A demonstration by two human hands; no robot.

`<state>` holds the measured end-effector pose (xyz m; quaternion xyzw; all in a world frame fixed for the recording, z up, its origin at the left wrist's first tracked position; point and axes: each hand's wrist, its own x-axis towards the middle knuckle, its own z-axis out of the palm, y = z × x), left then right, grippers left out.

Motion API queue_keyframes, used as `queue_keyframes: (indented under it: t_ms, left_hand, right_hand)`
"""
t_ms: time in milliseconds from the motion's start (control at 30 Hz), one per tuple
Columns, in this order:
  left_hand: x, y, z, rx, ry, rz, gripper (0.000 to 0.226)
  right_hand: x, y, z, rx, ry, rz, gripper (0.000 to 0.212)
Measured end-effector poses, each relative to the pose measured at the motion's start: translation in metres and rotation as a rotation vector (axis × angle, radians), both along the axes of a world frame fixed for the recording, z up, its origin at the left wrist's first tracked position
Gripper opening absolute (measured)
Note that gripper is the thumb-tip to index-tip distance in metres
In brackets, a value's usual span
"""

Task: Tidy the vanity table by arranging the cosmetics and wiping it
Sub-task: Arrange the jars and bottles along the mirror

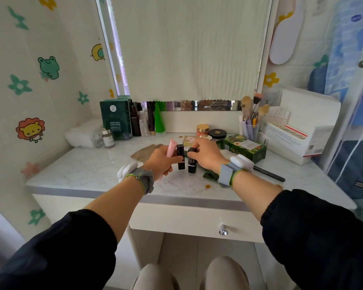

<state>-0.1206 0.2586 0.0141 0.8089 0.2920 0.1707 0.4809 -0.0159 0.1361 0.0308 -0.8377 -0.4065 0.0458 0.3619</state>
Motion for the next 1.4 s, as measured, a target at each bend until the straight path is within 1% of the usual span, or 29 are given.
queue_keyframes:
  t_ms: [100, 200, 300, 433, 567, 700, 767, 900, 1000, 1067, 1300, 1400]
  left_hand:
    - [-0.002, -0.002, -0.002, 0.001, 0.001, -0.016, 0.023]
    - [-0.003, -0.004, -0.003, -0.014, -0.005, -0.016, 0.024]
    - [-0.003, -0.005, -0.002, -0.008, 0.003, -0.013, 0.023]
    - [-0.004, -0.006, 0.000, 0.009, 0.013, -0.032, 0.021]
    - [-0.008, -0.006, 0.002, 0.006, 0.016, -0.061, 0.025]
    - [-0.015, -0.003, 0.011, 0.025, 0.018, -0.069, 0.021]
    - [-0.020, 0.001, 0.018, 0.030, 0.014, -0.060, 0.018]
    - [-0.030, 0.018, 0.028, 0.021, -0.005, -0.034, 0.021]
    - [-0.037, 0.032, 0.033, 0.016, -0.039, 0.017, 0.022]
    - [-0.043, 0.043, 0.036, 0.023, -0.058, 0.053, 0.019]
    - [-0.056, 0.094, 0.040, 0.045, -0.046, 0.107, 0.020]
    - [-0.056, 0.117, 0.040, 0.034, -0.067, 0.143, 0.018]
  right_hand:
    - [0.001, -0.001, -0.002, -0.001, 0.015, 0.005, 0.024]
    - [0.000, -0.004, -0.003, -0.072, 0.031, 0.006, 0.035]
    - [-0.002, -0.007, -0.006, -0.121, 0.051, 0.028, 0.031]
    - [-0.003, -0.009, -0.010, -0.135, 0.078, 0.042, 0.028]
    - [-0.002, -0.004, -0.010, -0.104, 0.104, 0.041, 0.029]
    - [-0.005, 0.007, -0.005, -0.084, 0.080, 0.066, 0.026]
    - [-0.007, 0.015, -0.001, -0.073, 0.073, 0.071, 0.027]
    - [-0.014, 0.036, 0.010, -0.077, 0.003, 0.111, 0.019]
    - [-0.022, 0.053, 0.017, -0.049, -0.013, 0.131, 0.017]
    - [-0.026, 0.066, 0.019, -0.017, 0.016, 0.146, 0.014]
    - [-0.035, 0.129, 0.018, 0.094, 0.140, 0.214, 0.025]
    - [-0.034, 0.157, 0.018, 0.106, 0.179, 0.240, 0.027]
